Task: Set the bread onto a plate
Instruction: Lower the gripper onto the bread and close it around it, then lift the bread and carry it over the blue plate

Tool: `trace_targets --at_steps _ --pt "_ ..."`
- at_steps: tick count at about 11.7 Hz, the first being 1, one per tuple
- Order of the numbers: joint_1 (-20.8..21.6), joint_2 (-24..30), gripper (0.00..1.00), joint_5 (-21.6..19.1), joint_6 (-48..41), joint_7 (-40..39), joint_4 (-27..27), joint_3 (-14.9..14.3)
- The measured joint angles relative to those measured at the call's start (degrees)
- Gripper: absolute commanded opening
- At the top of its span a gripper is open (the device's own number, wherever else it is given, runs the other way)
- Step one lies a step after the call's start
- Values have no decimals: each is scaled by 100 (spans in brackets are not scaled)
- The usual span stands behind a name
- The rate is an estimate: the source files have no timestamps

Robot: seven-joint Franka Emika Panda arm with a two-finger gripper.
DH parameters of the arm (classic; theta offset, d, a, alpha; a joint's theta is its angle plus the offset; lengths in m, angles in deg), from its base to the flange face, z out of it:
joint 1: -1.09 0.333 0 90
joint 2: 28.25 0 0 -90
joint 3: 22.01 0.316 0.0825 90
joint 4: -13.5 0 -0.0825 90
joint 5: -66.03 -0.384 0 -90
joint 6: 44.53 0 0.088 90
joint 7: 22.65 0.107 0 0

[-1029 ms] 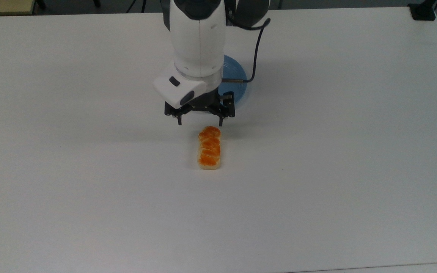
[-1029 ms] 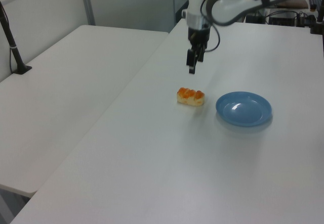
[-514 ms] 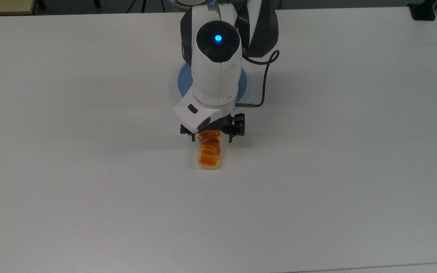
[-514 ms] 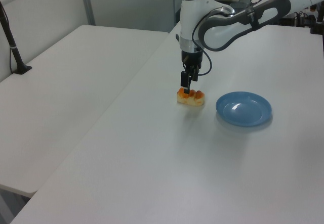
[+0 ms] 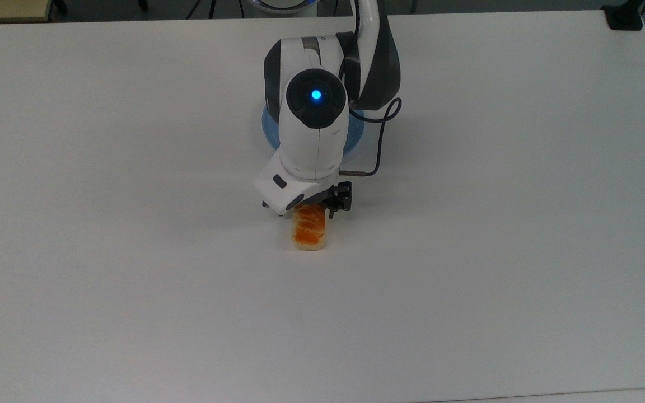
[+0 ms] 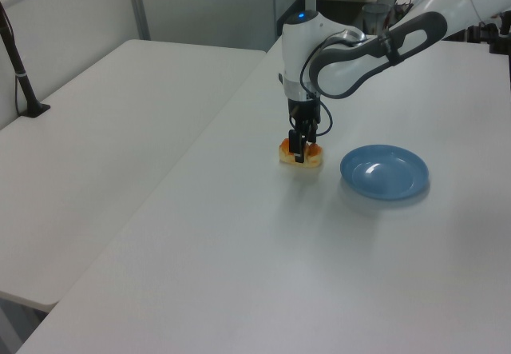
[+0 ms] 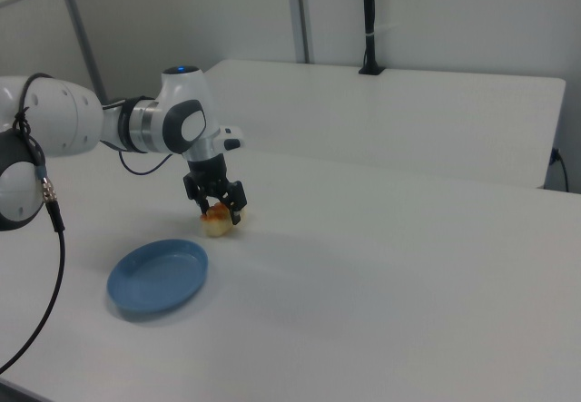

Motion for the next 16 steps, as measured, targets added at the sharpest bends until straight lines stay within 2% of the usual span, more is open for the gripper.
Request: trace_targets --at_steps 1,7,13,16 --pt "-2 -46 65 0 71 90 0 0" --pt "-1 -87 53 0 329 355 43 0" --pt "-7 187 54 1 329 355 106 -12" --pt "-31 729 54 1 324 287 -391 -25"
